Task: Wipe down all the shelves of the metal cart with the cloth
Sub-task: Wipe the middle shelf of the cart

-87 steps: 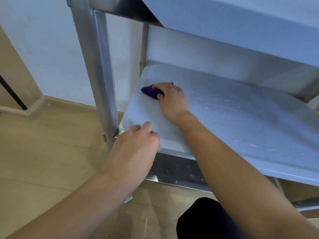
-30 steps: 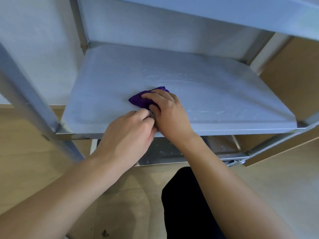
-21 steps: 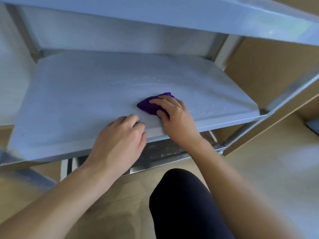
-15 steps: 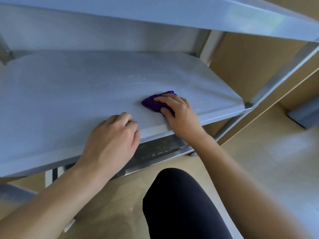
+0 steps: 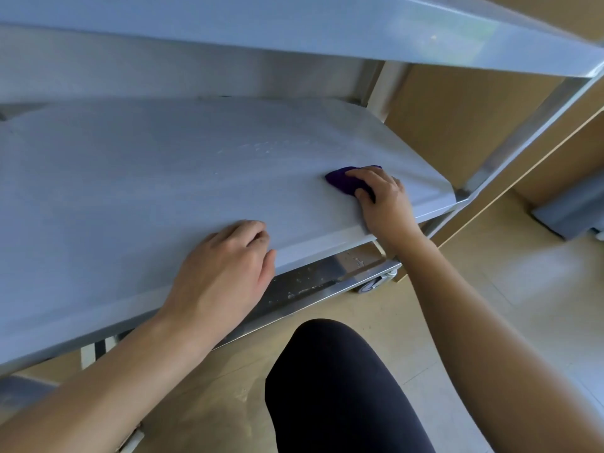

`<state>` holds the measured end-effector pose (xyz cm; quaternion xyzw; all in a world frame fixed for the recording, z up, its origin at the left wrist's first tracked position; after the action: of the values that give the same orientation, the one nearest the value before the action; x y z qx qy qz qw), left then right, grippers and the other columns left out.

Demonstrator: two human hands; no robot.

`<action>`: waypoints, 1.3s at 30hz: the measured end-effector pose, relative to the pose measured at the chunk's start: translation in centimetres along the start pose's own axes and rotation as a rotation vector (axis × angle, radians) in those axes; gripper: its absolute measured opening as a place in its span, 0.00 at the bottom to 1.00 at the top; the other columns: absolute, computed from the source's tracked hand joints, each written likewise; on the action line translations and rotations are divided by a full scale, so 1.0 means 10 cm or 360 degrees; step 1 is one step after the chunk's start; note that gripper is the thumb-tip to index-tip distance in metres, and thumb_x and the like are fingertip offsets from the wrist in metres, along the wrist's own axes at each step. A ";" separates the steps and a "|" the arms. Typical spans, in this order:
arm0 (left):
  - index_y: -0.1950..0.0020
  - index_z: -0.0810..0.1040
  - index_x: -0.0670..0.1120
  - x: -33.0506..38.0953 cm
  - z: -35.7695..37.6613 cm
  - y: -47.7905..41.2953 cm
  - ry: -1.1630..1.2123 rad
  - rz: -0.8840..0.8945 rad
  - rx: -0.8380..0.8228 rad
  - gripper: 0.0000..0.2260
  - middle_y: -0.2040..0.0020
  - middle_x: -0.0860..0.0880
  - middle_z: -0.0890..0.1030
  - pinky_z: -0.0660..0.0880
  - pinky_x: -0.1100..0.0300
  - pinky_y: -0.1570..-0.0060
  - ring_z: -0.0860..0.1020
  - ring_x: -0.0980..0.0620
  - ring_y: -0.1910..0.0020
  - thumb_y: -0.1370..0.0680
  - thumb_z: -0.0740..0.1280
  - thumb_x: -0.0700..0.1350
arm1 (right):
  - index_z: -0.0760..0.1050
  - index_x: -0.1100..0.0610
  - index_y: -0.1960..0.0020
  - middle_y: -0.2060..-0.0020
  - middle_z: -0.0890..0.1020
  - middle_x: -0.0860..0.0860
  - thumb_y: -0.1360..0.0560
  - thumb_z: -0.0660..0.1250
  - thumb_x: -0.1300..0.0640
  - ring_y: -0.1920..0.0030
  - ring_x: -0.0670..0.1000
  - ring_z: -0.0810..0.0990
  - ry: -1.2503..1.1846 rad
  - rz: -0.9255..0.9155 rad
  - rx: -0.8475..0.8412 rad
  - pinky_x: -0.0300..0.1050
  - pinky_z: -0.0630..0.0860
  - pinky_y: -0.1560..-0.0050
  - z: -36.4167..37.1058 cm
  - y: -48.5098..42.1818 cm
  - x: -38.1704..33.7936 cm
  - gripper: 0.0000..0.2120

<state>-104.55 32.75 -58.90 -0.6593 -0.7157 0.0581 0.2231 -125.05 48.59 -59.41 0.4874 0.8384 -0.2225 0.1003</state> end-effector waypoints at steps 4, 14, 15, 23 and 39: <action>0.58 0.81 0.38 0.00 0.02 -0.02 -0.0008 -0.0059 -0.0024 0.07 0.52 0.46 0.82 0.77 0.52 0.62 0.79 0.43 0.63 0.24 0.65 0.38 | 0.75 0.50 0.33 0.34 0.76 0.50 0.20 0.59 0.62 0.33 0.58 0.69 -0.0043 -0.0102 0.0001 0.53 0.67 0.30 0.07 0.16 -0.29 0.18; 0.48 0.80 0.42 -0.07 -0.01 -0.02 0.0088 -0.0146 -0.0159 0.12 0.41 0.51 0.78 0.77 0.50 0.58 0.79 0.43 0.57 0.20 0.59 0.46 | 0.77 0.49 0.36 0.36 0.77 0.46 0.22 0.60 0.64 0.34 0.55 0.70 -0.0235 -0.0319 -0.0142 0.43 0.65 0.32 0.31 0.37 -1.01 0.19; 0.46 0.80 0.43 -0.08 -0.01 -0.02 0.0111 -0.0139 -0.0173 0.13 0.39 0.52 0.77 0.77 0.50 0.56 0.79 0.44 0.55 0.20 0.59 0.47 | 0.77 0.49 0.36 0.36 0.77 0.46 0.22 0.60 0.64 0.34 0.54 0.70 -0.0249 -0.0327 -0.0159 0.43 0.65 0.32 0.32 0.36 -1.04 0.19; 0.42 0.80 0.44 -0.20 -0.10 0.09 0.0045 -0.0161 -0.0281 0.16 0.33 0.54 0.73 0.76 0.51 0.47 0.75 0.49 0.40 0.19 0.58 0.51 | 0.77 0.51 0.36 0.37 0.78 0.48 0.23 0.61 0.65 0.35 0.55 0.71 -0.0269 -0.0363 -0.0231 0.42 0.65 0.33 0.39 0.31 -1.20 0.19; 0.42 0.81 0.50 -0.95 -0.66 0.84 -0.0085 -0.0567 -0.0210 0.15 0.38 0.57 0.76 0.76 0.53 0.49 0.77 0.52 0.44 0.22 0.63 0.55 | 0.77 0.50 0.36 0.35 0.77 0.48 0.23 0.62 0.64 0.33 0.55 0.72 -0.0343 -0.0878 -0.0475 0.47 0.65 0.30 0.82 0.45 -2.19 0.19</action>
<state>-93.99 23.20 -58.49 -0.5337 -0.8290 -0.0120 0.1670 -110.48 29.71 -59.40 0.1957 0.9466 -0.1662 0.1949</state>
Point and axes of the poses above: each hand's wrist, its own y-axis away from the middle knuckle, its own z-axis out of the palm, x = y × z, the point moved 6 cm from there along -y, towards the middle knuckle
